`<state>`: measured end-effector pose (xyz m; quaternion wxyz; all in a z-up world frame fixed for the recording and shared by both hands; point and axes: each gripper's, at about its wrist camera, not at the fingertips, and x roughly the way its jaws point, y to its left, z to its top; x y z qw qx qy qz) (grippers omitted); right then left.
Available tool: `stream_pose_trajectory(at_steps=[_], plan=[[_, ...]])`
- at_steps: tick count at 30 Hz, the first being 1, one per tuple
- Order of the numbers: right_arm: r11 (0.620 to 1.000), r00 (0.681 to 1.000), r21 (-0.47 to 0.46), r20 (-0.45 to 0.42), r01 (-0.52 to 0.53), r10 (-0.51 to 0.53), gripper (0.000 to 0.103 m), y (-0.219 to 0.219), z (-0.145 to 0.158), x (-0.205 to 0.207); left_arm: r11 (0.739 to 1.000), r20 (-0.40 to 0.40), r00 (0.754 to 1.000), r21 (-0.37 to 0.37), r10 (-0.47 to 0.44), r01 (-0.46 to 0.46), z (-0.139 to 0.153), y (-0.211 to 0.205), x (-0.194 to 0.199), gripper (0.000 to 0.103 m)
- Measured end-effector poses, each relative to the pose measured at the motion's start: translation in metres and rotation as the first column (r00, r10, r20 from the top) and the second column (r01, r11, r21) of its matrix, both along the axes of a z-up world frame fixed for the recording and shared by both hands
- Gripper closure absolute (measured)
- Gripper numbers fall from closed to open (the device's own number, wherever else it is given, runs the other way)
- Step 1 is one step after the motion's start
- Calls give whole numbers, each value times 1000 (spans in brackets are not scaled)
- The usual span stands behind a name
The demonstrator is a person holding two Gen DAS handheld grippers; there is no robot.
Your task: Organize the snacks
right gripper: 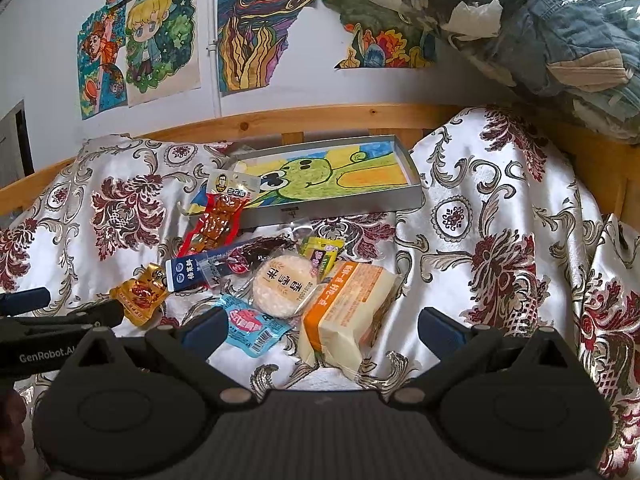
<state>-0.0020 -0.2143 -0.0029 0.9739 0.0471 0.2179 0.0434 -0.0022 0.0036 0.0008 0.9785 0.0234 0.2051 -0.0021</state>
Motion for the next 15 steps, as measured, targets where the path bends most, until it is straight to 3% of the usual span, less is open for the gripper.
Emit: stream_pose_trajectory(at_steps=[15], plan=[[1000,1000,12,-17,-2,2,0,0,0,1,1000,-3,1000,-4,-2,2,-2,1,-1,1]])
